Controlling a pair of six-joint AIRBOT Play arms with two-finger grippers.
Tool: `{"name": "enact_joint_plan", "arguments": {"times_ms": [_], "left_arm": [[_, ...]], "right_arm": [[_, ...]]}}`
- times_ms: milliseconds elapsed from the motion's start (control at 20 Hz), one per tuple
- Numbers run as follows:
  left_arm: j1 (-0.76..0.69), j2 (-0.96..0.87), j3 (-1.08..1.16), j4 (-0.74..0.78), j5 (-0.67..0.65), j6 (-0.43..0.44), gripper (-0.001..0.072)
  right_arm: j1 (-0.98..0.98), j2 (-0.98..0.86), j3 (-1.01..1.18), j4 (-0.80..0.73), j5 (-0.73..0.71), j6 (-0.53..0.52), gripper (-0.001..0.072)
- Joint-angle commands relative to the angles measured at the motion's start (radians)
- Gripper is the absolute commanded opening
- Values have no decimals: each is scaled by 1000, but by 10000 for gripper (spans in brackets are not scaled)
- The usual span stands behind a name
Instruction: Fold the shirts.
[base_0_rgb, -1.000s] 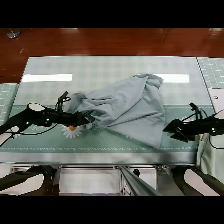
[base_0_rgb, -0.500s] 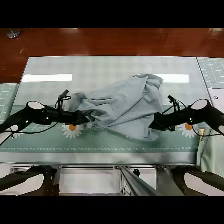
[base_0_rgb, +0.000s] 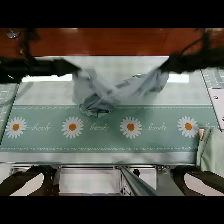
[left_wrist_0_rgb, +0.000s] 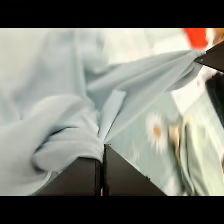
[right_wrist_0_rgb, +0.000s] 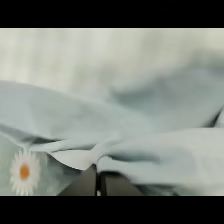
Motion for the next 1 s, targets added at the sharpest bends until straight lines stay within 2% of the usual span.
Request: {"name": "enact_joint_plan", "arguments": {"times_ms": [0, 100, 200, 400, 600, 800, 950], "left_arm": [[65, 83, 411, 100, 0, -124, 20], [113, 132, 587, 257, 0, -217, 20], [158, 199, 693, 402, 0, -276, 19], [202, 352, 744, 576, -1, -293, 20], [202, 457, 745, 584, 2, -292, 20], [202, 465, 737, 583, -80, -299, 20], [202, 442, 626, 567, -146, -327, 20]], "right_arm": [[2, 43, 475, -124, 53, 63, 29], [2, 108, 605, -152, 60, 64, 29], [2, 222, 609, -197, 63, 60, 29], [2, 422, 597, -314, 76, 55, 29], [2, 536, 597, -326, 93, 60, 29], [2, 541, 593, -312, 290, 94, 30], [2, 539, 439, -231, 381, 103, 30]]}}
